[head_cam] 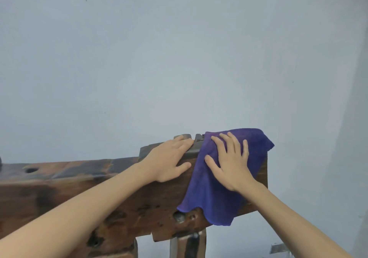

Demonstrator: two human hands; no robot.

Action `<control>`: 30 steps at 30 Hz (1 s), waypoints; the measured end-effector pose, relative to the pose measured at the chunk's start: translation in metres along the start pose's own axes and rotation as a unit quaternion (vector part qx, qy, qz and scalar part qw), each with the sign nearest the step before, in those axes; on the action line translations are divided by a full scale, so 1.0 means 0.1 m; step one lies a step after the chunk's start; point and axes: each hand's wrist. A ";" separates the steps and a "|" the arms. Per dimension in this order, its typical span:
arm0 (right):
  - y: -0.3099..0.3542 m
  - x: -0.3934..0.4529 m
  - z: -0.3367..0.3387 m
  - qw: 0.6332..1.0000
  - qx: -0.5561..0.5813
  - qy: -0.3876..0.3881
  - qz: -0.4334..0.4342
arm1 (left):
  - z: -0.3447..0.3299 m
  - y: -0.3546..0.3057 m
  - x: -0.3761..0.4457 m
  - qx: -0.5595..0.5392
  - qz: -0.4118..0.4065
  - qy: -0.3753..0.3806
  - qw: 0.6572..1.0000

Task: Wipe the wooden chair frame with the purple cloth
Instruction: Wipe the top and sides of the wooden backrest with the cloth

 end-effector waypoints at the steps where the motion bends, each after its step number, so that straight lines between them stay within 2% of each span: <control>1: 0.09 -0.02 -0.02 1.000 0.002 0.000 0.005 | 0.00 0.01 -0.09 0.001 0.004 -0.009 1.000; 6: 0.51 -0.06 -0.09 0.999 -0.001 0.006 0.048 | -0.05 0.12 -0.54 -0.009 0.063 -0.056 0.996; 13: 1.21 0.06 -0.15 0.995 0.039 0.021 0.091 | -0.03 0.55 -1.16 -0.136 0.207 -0.106 0.963; 17: 1.61 0.14 -0.23 0.990 0.016 0.038 0.136 | 0.03 0.70 -1.53 -0.085 0.221 -0.082 0.968; 22: 2.16 0.04 -0.42 0.984 -0.032 0.003 0.175 | 0.17 0.82 -2.08 -0.098 0.240 -0.122 0.958; 26: 2.64 -0.13 -0.54 0.986 0.055 0.019 0.159 | 0.26 0.90 -2.51 -0.087 0.253 -0.163 0.950; 30: 2.98 -0.32 -0.59 0.975 0.145 0.031 0.163 | 0.24 0.93 -2.77 -0.124 0.295 -0.154 0.935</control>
Point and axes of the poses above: each hand's wrist, its own x-axis towards the middle knuckle, its own z-axis out of the back of the hand, y = z × x
